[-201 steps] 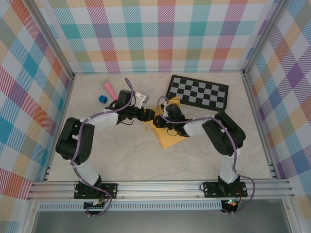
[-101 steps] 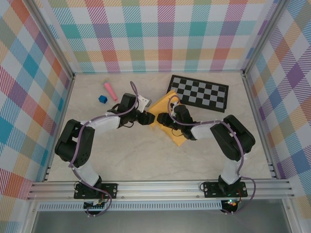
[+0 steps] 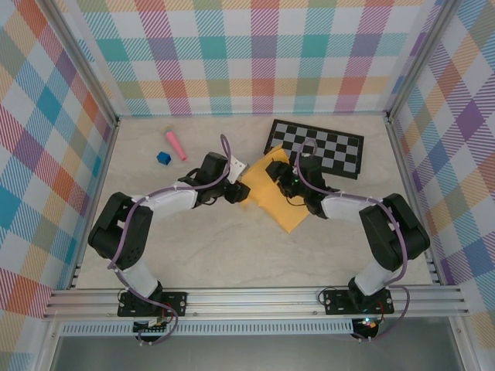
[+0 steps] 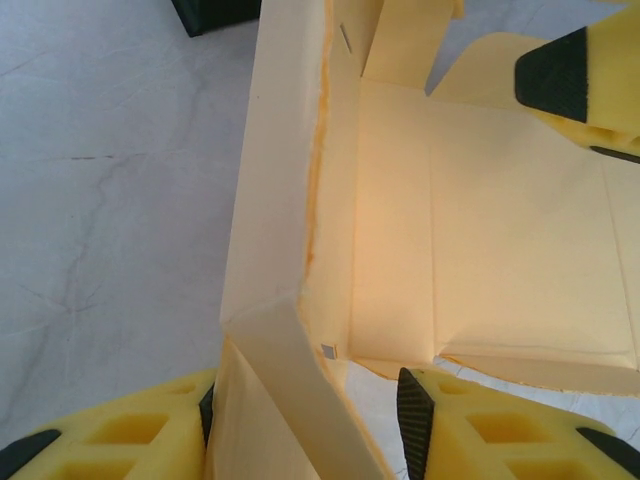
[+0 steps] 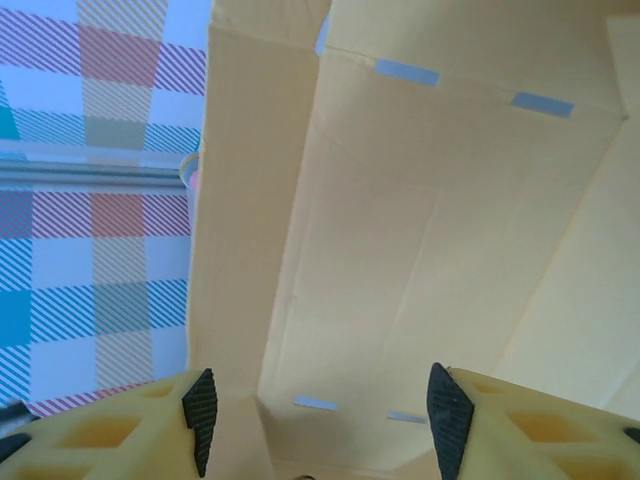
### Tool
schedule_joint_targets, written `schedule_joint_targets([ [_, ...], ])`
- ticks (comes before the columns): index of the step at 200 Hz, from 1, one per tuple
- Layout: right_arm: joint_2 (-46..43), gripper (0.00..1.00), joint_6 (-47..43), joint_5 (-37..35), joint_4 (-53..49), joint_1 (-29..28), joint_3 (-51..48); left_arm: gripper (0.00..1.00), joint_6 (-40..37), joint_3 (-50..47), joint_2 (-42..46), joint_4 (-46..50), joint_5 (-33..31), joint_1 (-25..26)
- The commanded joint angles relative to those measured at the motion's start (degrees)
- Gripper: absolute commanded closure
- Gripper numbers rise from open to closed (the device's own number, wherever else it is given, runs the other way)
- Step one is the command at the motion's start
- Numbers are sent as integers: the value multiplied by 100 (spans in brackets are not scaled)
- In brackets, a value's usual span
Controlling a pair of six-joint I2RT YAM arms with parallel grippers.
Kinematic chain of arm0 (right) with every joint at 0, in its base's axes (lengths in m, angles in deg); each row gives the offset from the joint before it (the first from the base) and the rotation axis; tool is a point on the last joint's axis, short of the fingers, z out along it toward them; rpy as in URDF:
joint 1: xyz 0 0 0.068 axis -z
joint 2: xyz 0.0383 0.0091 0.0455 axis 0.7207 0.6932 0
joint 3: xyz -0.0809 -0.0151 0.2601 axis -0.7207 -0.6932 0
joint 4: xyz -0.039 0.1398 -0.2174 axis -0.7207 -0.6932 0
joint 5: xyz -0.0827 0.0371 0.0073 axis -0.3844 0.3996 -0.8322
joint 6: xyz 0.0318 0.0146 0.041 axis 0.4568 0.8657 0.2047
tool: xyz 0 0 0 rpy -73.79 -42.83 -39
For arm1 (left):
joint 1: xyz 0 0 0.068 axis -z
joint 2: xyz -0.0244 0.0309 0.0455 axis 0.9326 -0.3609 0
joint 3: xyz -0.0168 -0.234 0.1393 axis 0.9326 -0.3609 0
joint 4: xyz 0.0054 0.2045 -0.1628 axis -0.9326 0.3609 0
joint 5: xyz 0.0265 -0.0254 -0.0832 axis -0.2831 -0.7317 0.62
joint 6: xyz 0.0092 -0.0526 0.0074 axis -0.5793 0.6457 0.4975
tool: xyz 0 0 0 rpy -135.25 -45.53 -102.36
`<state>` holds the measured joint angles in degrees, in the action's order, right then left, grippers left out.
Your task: Fold the paper box
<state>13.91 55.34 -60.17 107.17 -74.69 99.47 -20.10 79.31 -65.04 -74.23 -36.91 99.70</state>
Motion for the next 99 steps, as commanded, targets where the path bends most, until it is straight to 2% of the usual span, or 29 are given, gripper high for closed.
schedule_joint_targets([
  [1,205,38,850,144,-229,-25,507,52,-166,16,269,42,-281,87],
  [35,493,38,1245,60,-337,-25,884,53,-217,-48,345,-44,-442,121],
  [99,723,39,1313,-83,-1362,-43,1580,54,-510,-86,389,-77,-755,348],
])
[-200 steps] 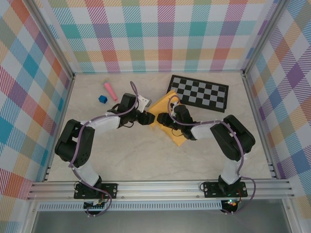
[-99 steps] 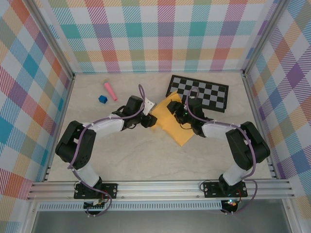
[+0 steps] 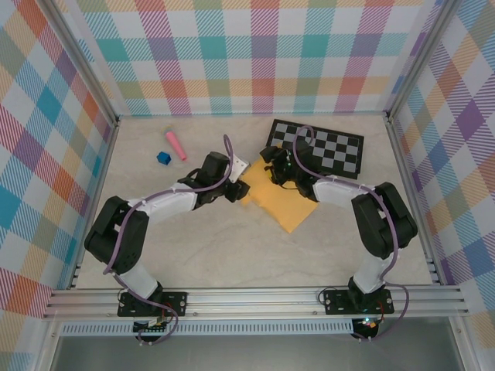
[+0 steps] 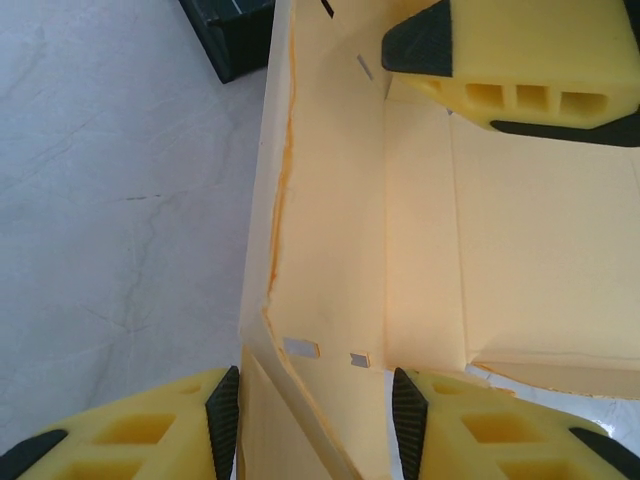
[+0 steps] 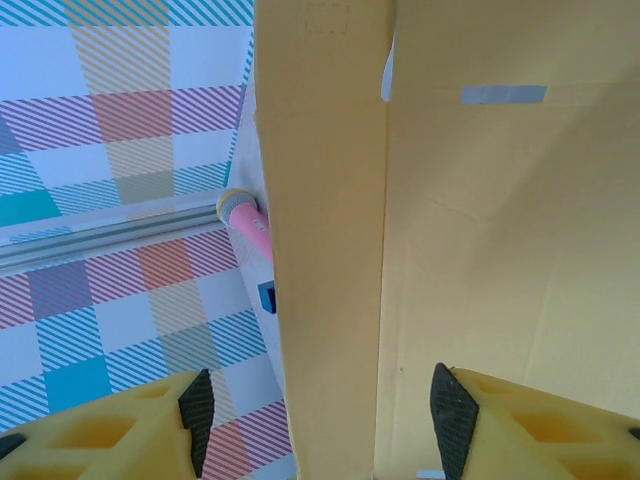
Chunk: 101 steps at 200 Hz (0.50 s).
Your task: Fold the paper box
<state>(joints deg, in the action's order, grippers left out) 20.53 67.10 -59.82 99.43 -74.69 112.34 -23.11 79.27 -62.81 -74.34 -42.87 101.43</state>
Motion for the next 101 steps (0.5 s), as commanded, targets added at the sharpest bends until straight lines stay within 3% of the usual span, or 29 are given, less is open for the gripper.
schedule_joint_targets([
  [1,59,39,137,-128,-611,-43,300,54,-217,-85,166,-65,-155,182],
  [46,266,47,327,-115,-665,-50,333,55,-257,-201,188,-242,-301,369],
  [81,243,71,339,-209,-707,-60,276,55,-298,-219,244,-255,-416,398],
  [101,257,77,364,-201,-694,-60,263,55,-334,-256,306,-268,-494,398],
])
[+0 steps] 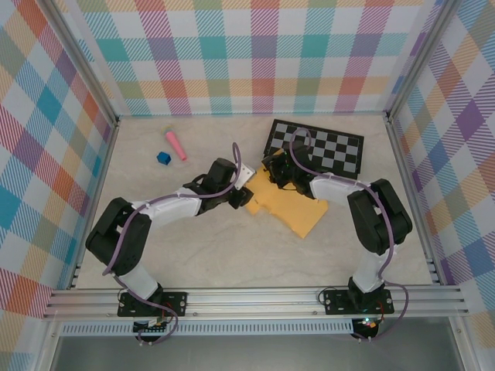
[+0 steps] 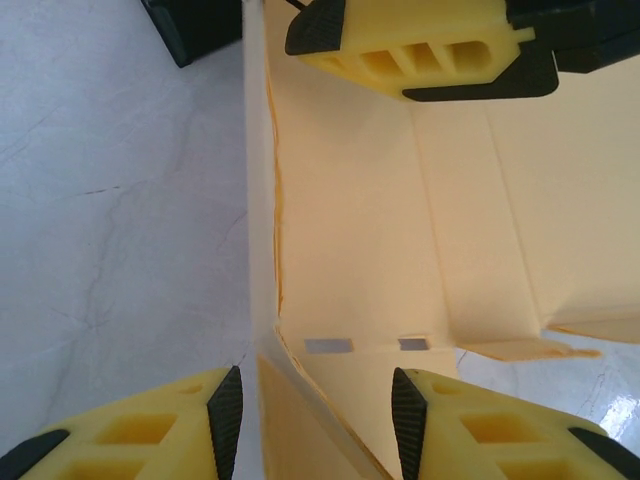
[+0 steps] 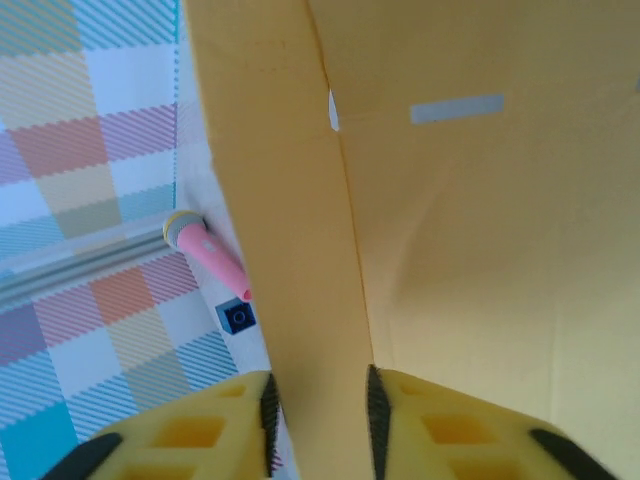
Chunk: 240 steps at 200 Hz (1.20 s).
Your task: Fold the paper box
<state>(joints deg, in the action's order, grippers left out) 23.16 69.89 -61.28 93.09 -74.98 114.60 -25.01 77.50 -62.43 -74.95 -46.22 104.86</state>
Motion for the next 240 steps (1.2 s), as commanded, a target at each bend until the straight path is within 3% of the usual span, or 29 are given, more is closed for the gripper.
schedule_joint_targets([
  [1,-4,77,85,-54,-61,-32,33,55,-147,-84,274,-210,-165,55],
  [40,-37,81,138,-96,-82,-41,20,54,-145,-55,310,-100,-33,55],
  [60,-60,82,85,-98,-114,-41,34,42,191,2,272,66,118,2],
  [72,-91,70,106,-90,-188,-41,44,33,601,26,236,160,415,-152],
  [85,-118,53,142,-65,-539,-40,142,30,1170,-6,217,180,659,-378],
  [116,-76,37,-47,-151,-1320,-70,519,24,2538,-270,521,-124,967,-852],
  [142,335,28,-308,-40,-3424,-94,1689,21,3378,-612,962,-370,1192,-1044],
  [155,873,27,-366,140,-4962,-98,2798,20,3593,-831,1170,-487,1182,-1142],
  [177,1741,27,-588,597,-6028,-136,3973,20,3673,-1080,1429,-475,965,-1351],
  [223,2357,28,-678,233,-6679,-217,4926,20,3473,-1237,1709,-142,548,-1507],
  [240,2370,33,-656,192,-6660,-224,4962,20,3360,-1245,1719,-28,490,-1509],
])
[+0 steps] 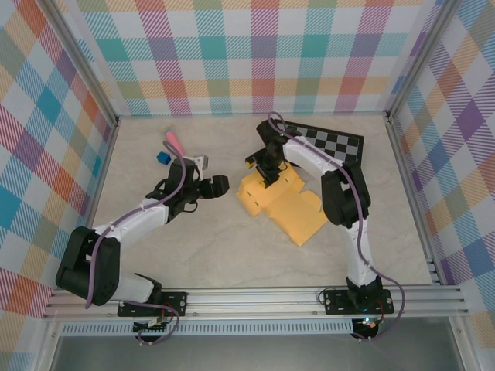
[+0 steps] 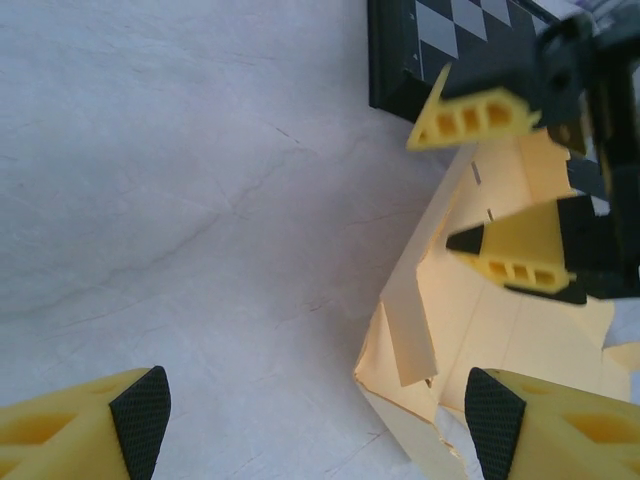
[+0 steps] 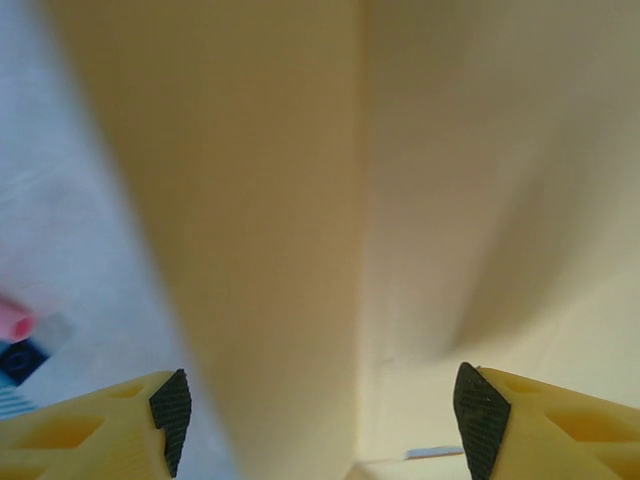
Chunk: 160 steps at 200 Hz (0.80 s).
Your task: Fold the paper box
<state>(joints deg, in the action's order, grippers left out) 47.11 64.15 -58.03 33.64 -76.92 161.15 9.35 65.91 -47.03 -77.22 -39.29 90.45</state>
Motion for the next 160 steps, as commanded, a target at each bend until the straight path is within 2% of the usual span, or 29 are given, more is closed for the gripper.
schedule_joint_targets([
  [1,-30,34,-80,-134,-716,-30,309,20,-82,-84,174,204,-203,-69],
  [28,-76,46,-78,-223,-721,-38,311,21,-183,-125,187,261,-245,-69],
  [50,-174,61,-97,-319,-663,-41,274,21,-241,-136,171,278,-259,-69],
  [86,-233,64,-116,-380,-586,-39,284,21,-290,-133,130,314,-202,-70],
  [97,-256,84,-128,-372,-536,-41,249,21,-279,-156,118,275,-161,-69],
  [115,-330,100,-127,-397,-457,-41,180,21,-251,-186,87,244,-110,-72],
  [135,-440,100,-93,-382,-308,-39,91,21,-253,-221,82,194,-117,-78],
  [160,-697,100,14,-173,417,-40,-278,20,-314,-226,122,90,33,-158],
])
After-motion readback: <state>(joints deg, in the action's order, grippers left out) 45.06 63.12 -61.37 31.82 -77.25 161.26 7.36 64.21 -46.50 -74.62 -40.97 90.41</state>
